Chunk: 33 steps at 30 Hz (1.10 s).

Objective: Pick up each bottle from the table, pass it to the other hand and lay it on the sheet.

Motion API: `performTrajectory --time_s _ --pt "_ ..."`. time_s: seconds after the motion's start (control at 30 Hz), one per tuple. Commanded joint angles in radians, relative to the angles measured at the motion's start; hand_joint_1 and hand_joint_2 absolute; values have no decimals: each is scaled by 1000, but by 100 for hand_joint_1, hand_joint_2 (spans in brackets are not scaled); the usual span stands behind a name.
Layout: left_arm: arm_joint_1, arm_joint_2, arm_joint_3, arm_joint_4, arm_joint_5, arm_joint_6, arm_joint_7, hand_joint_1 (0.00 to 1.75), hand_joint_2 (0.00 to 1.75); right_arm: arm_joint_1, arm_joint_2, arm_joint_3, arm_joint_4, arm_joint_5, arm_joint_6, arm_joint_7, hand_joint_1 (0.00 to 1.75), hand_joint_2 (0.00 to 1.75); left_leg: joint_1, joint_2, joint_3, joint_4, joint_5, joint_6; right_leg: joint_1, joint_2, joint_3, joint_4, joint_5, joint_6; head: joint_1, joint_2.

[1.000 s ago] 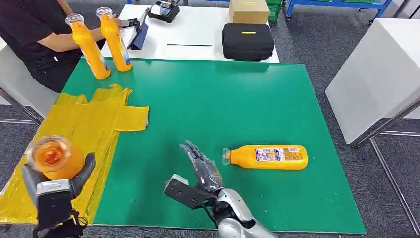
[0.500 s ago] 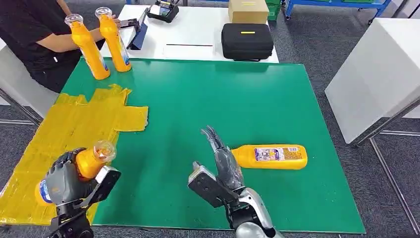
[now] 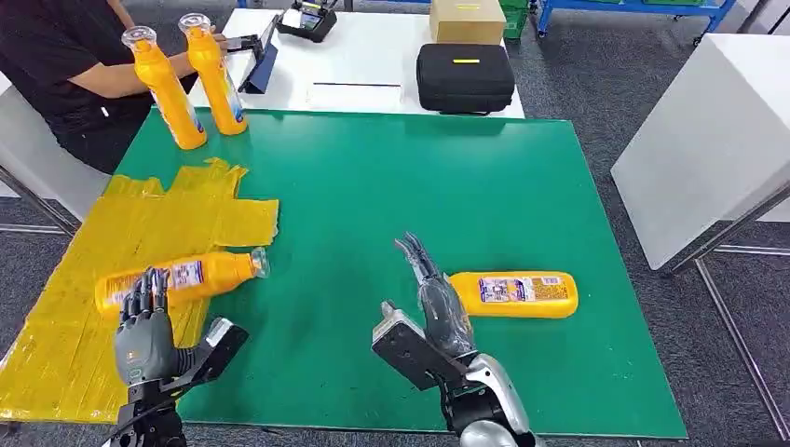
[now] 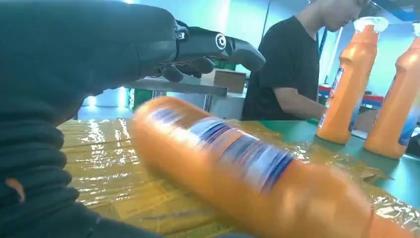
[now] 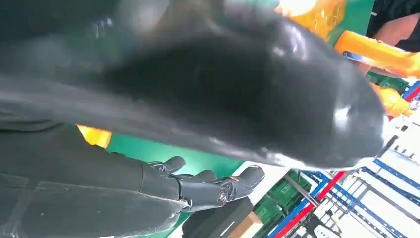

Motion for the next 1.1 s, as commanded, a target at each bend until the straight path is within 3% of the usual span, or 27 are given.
performTrajectory --time_s 0.03,0.17,0.33,0.5,0.63,0.8,0.97,1.1 --pt "-13 25 -51 26 82 -63 -2 0 0 82 -87 -79 -79 49 21 36 0 175 0 -3 2 0 -1 1 1 -3 3 0 -2 -4 0 0" --pt "0 7 -25 -14 261 -105 -59 0 0 171 -158 -168 -132 165 40 77 0 175 0 -5 3 0 -2 1 1 -5 5 0 -3 -4 0 0" --pt "32 -5 6 -81 428 -93 -145 0 0 238 -220 -247 -177 206 56 109 0 175 0 -3 1 1 -2 1 0 -3 3 0 -2 -3 0 0" --pt "134 -41 65 -337 961 -178 -343 0 0 407 -424 -380 -241 228 123 190 0 175 0 -7 1 2 -3 2 1 -6 4 1 -4 -4 0 0" --pt "248 -30 68 -539 1314 -268 -392 0 0 489 -452 -543 -245 274 147 183 0 175 -1 -5 0 4 -5 3 0 -4 4 1 -6 -2 0 0" --pt "263 0 40 -556 1389 -262 -422 0 0 420 -486 -625 -137 275 195 126 0 175 -3 -1 2 3 -8 4 -1 -1 4 1 -6 -3 0 0" --pt "230 15 15 -504 1415 -275 -445 0 0 291 -489 -515 34 321 197 113 0 175 -1 0 3 -1 -6 4 0 1 5 -3 -2 -2 0 0" --pt "232 32 -7 -497 1440 -258 -452 0 0 285 -493 -438 81 310 131 122 0 175 -1 -1 7 -1 -6 3 0 0 8 -4 -4 -5 0 0"
